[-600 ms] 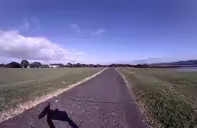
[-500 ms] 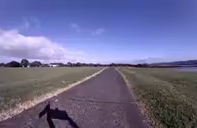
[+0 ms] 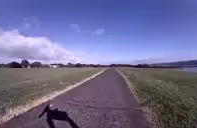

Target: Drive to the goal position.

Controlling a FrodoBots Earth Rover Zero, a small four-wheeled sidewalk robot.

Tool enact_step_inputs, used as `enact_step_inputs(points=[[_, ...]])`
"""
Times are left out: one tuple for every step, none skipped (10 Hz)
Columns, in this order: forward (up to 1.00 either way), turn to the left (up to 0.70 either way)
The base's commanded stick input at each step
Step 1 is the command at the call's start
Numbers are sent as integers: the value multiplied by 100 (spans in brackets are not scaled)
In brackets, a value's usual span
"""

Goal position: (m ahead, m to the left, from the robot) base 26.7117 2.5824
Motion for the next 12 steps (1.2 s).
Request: enact_step_inputs(points=[[70, -14], [70, -14], [70, -14], [70, -14], [70, -14], [70, -14], [70, -14], [70, -14], [70, -14], [70, -14], [70, -14], [70, -14]])
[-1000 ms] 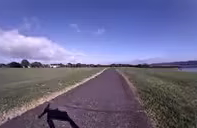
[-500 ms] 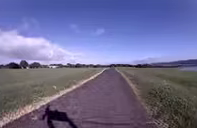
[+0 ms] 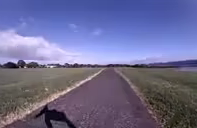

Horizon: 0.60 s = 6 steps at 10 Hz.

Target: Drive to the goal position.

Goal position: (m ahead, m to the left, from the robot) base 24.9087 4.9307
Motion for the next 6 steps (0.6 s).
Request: enact_step_inputs(points=[[70, -14], [70, -14], [70, -14], [70, -14], [70, -14], [70, -14]])
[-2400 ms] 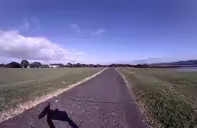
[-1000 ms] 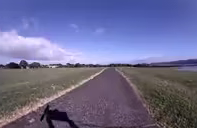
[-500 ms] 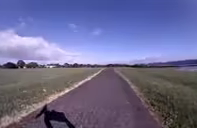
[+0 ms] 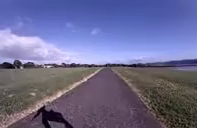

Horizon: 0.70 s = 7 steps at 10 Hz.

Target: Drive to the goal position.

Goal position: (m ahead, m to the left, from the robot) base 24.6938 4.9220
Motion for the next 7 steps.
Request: enact_step_inputs(points=[[70, -14], [70, -14], [70, -14], [70, 0], [70, 0], [70, 0], [70, 0]])
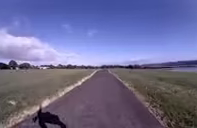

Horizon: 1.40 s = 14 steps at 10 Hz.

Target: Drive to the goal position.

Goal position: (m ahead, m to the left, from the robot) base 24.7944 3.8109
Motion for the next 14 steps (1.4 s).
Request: enact_step_inputs(points=[[70, 0], [70, 0], [70, 0], [70, 0], [70, 0], [70, 0], [70, 0], [70, 0], [70, 0], [70, 0], [70, 0], [70, 0], [70, 0], [70, -1]])
